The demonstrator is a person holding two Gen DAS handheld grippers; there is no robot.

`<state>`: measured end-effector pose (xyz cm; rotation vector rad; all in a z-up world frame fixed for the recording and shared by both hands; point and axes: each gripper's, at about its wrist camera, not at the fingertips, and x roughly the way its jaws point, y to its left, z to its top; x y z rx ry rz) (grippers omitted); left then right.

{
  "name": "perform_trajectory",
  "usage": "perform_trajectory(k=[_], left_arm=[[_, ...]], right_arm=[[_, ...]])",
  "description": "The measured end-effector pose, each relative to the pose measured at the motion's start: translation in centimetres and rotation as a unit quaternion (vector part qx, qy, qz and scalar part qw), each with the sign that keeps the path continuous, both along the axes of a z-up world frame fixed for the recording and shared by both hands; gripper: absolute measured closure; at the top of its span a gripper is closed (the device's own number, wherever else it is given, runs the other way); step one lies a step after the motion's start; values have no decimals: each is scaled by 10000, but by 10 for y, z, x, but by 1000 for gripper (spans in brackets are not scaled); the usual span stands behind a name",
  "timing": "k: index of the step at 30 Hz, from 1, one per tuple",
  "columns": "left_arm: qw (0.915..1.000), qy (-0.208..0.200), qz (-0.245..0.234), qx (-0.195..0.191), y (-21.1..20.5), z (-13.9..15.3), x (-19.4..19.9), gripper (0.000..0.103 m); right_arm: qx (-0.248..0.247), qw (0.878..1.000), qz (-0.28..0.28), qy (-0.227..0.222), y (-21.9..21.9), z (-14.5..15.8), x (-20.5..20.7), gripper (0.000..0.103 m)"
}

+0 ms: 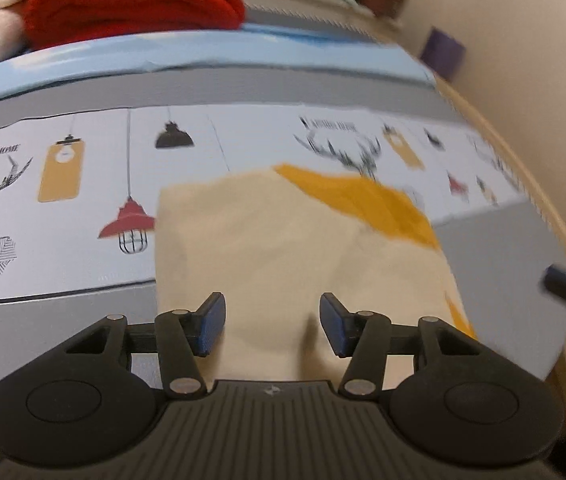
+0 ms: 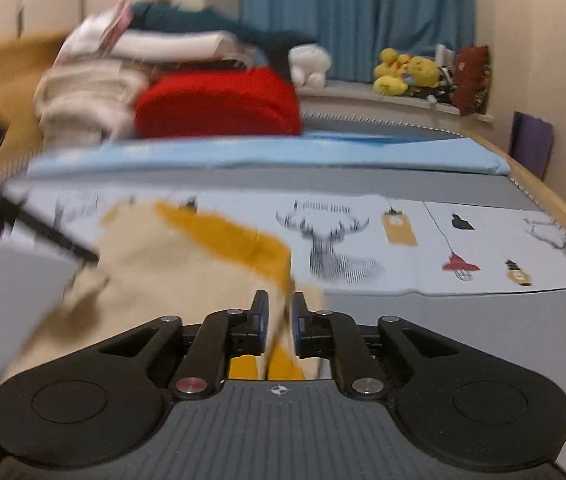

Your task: Fold large clothes

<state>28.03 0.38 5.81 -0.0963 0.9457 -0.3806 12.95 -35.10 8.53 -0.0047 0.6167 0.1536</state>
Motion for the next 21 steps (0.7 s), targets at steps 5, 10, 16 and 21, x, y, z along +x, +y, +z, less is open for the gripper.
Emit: perform_trajectory(k=[5,10,16,21], left_arm=[[9995,-15,275,-148,0,-11,16,50],[9989,34,417,-230,-6,-25,30,53],[9980,-16,594,-199,-22,-42,52,54],[9956,7,914,-227,-32,-56,72,54]], right_arm=[[721,9940,-394,721,-4,-38,67,67],[1135,9843,-680,1171,1,-71,120,57],[1457,9733,-857,1552,-2,-101,152,58],[1471,9739,-762,1552,2,-105,162,99]])
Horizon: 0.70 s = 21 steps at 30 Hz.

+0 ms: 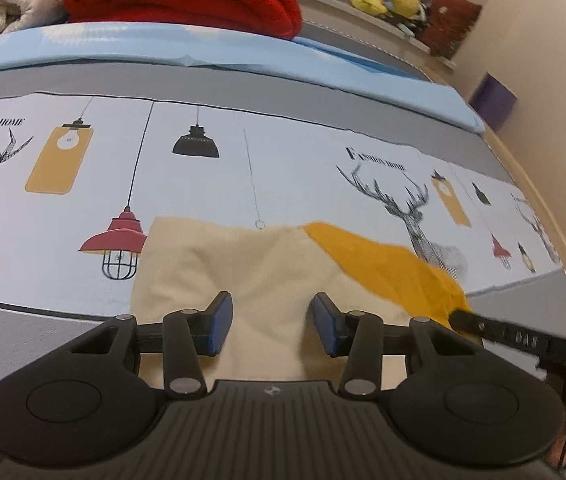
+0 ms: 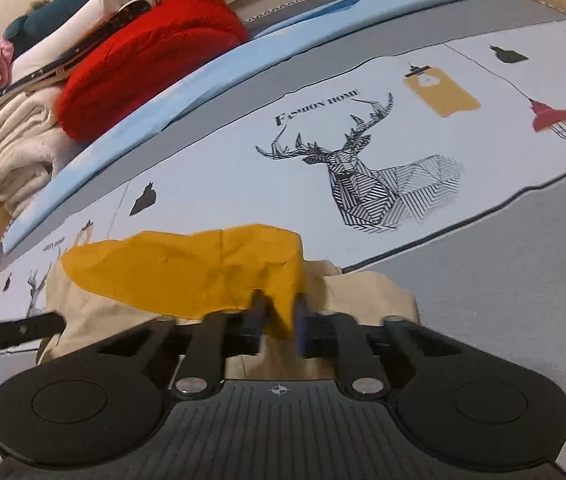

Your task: Fold large clothes

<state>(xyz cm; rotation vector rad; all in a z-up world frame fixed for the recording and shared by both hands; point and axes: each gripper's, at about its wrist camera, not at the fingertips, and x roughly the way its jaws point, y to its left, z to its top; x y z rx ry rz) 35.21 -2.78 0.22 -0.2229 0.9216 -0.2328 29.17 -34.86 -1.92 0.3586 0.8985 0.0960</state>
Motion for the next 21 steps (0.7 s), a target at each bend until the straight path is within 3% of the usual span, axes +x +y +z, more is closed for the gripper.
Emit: perform_trajectory(k=[3,6,8,14,17,18,21], left_arm=[[10000,23,91,-12,-6,-10,9,56],[9994,-122,61,324,-16,-20,13,67],[9986,-275,17,458,-19,-24,11,67],[9986,-241,477,11,19,-6,5,65],[9962,-63,859,-101,51,2,-2,57],[9957,-14,908,-195,61,4,-5,57],[9954,214,769,-528,84,7,-14,53]], right_arm=[[-123,9996,-235,124,-3,-5,5,101],[-401,9977,-425,340,-6,-12,7,102],[-517,9966,-457,449,-5,-16,7,102],[-846,9947,-446,377,-1,-9,1,101],[-1693,9803,-938,393,-11,-1,-8,101],[-1695,9782,-1135,396,-21,2,-12,99],[-967,9847,-1427,254,-57,14,-29,97]])
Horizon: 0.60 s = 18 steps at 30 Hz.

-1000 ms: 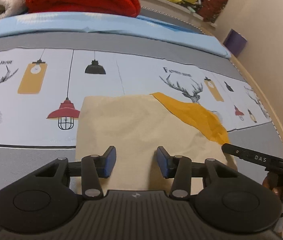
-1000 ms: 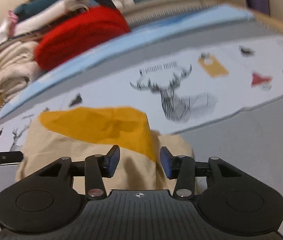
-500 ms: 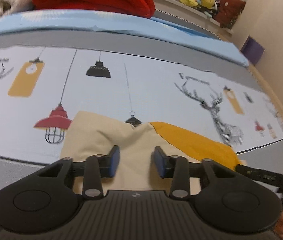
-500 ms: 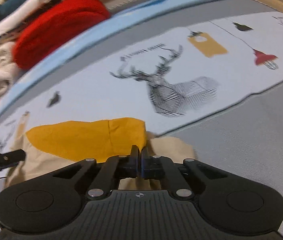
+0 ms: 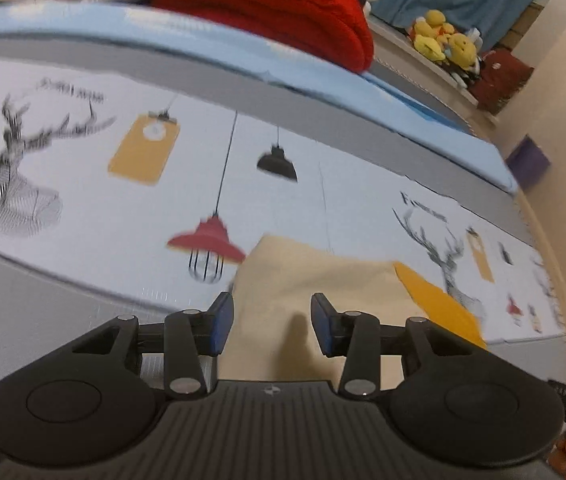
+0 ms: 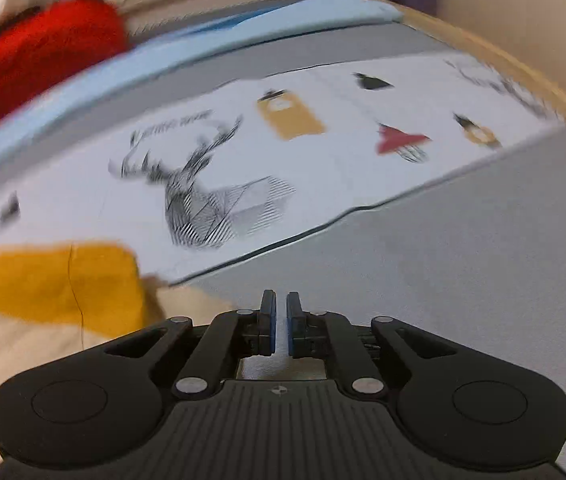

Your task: Fold large clothes

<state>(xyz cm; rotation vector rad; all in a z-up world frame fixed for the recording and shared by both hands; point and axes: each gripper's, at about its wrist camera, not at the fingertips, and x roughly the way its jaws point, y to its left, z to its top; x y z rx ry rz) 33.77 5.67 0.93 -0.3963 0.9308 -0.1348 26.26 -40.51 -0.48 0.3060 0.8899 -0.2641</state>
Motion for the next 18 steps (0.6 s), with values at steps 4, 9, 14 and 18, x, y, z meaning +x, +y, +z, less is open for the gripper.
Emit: perform_trajectory(k=[4,9,14,18], left_arm=[[9970,477,-280,-547,21,-10,-14,42],[9903,1018,-356,-876,31,-31,-31,31],[9803,1453,-503,-1240,22,-61,-41,21],[9749,1580,-382,-1523,19,-78,-40,18]], right_arm=[[801,9953,505,-213,-12,15,-26,62],[1176,9845,1298,-26,6,15,-47,51],[1750,9697,1532,743,19,-12,-52,40],[1620,9694,1457,1130,24,-26,-52,28]])
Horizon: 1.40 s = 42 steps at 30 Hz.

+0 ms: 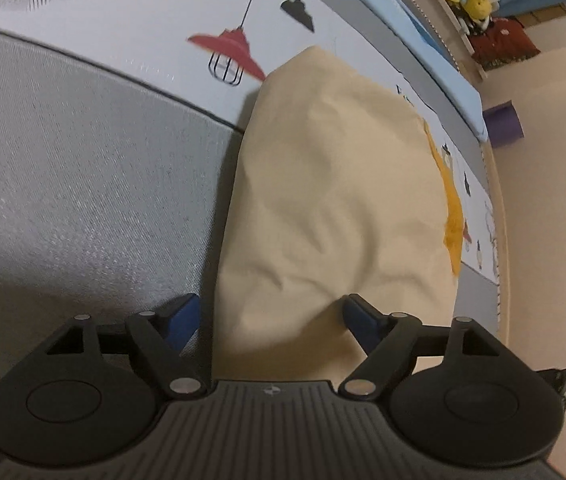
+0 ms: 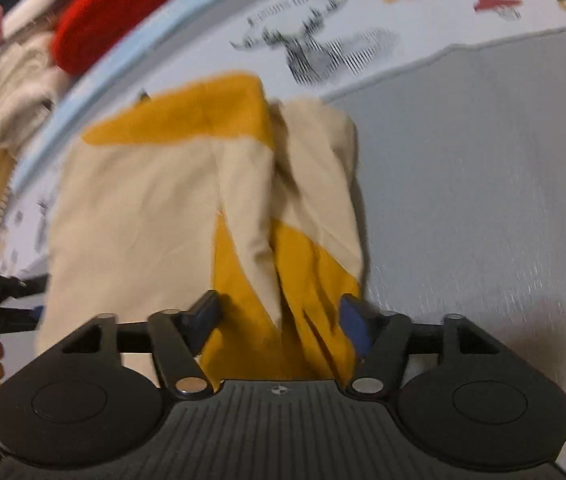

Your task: Fold large clothes

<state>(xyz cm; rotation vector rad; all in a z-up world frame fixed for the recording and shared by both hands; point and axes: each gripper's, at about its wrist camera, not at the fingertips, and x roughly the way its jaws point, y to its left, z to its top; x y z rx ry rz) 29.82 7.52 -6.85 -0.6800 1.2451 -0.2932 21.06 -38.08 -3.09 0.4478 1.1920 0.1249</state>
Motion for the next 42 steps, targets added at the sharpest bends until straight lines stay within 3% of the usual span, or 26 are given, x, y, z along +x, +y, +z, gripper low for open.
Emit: perform_trajectory(k=[6,8,10,12,18,22,26,32,34,38,42], left_arm=[[9989,-195,75,-416,-11,-16,17,18],[9986,-286,176,-408,-15,-18,22,23],[9981,-422,272,-347,-19,-12,29,30],[9970,-683,282,-236,-22,1,36,42],[9891,-1450,240,12,-13,48,59,46],[9829,-1754,523,189,10,67,72,46],[9812,-1706,844,310,37,66,89,41],[9825,-1271,1087,820,70,57,90,35],[9858,-1156,940,772,79,60,85,35],[9966,-636,156,501,80,46,64,35],[9975,-486,-300,424,71,24,35,27]], right_arm=[[187,9997,-106,77,3,-9,5,30],[197,9998,-77,23,6,-8,8,38],[315,9995,-79,-48,8,-7,14,62],[235,9994,-120,-218,13,-3,22,75],[449,9958,-444,-664,15,1,50,92],[516,9906,-317,-1229,37,14,74,94],[692,9836,-243,-1650,59,22,92,95],[144,9887,13,-1490,87,12,108,95],[60,9900,100,-1403,92,8,111,93],[-7,9936,50,-1132,91,7,105,82],[118,9975,183,-679,85,1,96,70]])
